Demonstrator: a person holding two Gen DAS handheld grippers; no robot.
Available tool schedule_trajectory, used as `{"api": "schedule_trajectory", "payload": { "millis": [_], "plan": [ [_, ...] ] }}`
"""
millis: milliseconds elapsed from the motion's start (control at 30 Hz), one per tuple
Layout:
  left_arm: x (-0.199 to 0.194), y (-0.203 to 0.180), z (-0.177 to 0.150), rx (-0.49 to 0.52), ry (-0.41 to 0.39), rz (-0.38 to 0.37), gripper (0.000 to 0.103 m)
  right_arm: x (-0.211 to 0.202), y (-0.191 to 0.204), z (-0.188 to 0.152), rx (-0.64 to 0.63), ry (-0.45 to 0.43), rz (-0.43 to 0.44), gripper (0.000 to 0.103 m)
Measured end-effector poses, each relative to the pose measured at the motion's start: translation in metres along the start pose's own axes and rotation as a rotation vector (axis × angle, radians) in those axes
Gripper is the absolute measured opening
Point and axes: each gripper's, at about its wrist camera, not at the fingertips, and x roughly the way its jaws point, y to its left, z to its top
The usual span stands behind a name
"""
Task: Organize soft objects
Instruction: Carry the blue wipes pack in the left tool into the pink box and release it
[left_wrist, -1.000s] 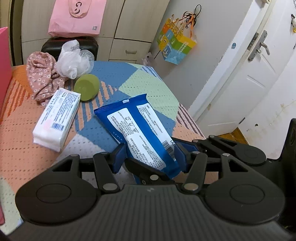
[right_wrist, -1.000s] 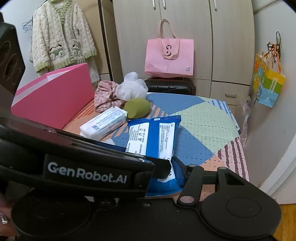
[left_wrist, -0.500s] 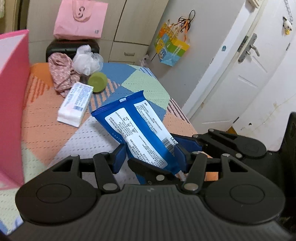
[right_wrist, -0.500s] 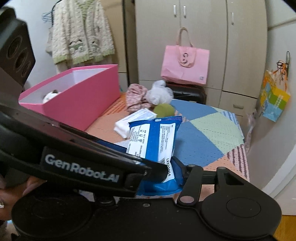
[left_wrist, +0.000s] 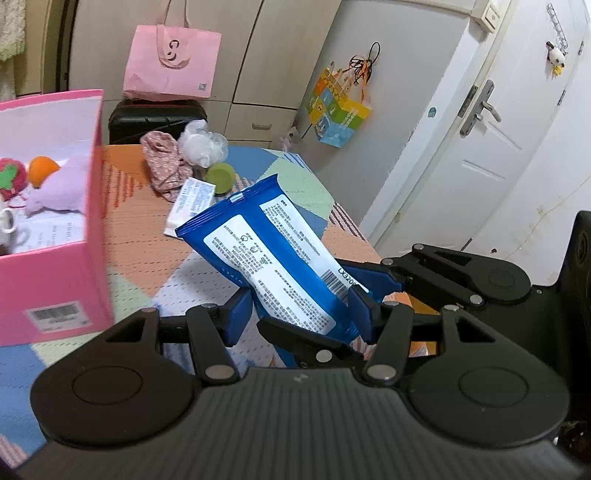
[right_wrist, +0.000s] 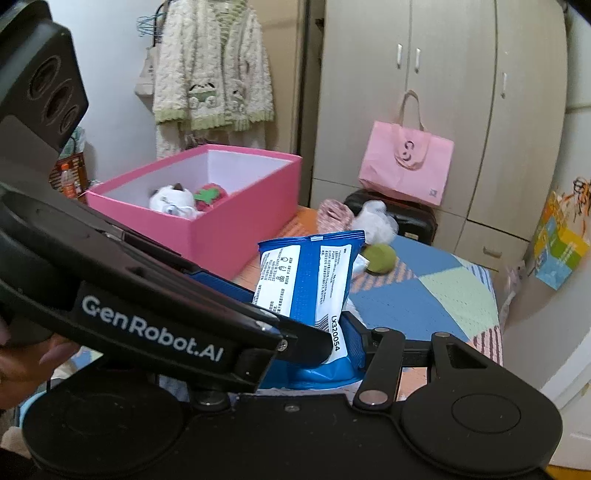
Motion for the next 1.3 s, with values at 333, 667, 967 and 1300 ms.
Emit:
{"api": "schedule_trajectory", "payload": {
  "millis": [333, 667, 967, 1300],
  "plan": [
    [-0.05, 0.01, 0.001, -0.033, -0.063, 0.054, 0.055, -0.013, 0.028, 0.027, -0.025, -0.04, 0.078, 0.06],
    [-0.084, 0.04, 0.031, -0.038, -0.149, 0.087, 0.055, 0.007, 0.039, 0.074, 0.016, -0.089, 0.167, 0.06],
    [-0.086, 0.085, 0.066, -0.077, -0.217, 0.171, 0.055, 0.069, 0.03, 0.114, 0.14, -0.082, 0.294, 0.06],
    [-0.063, 0.147, 0.078, -0.174, -0.188, 0.205, 0.055, 0.136, 0.041, 0.132, 0.113, 0.008, 0.348, 0.061]
  ]
}}
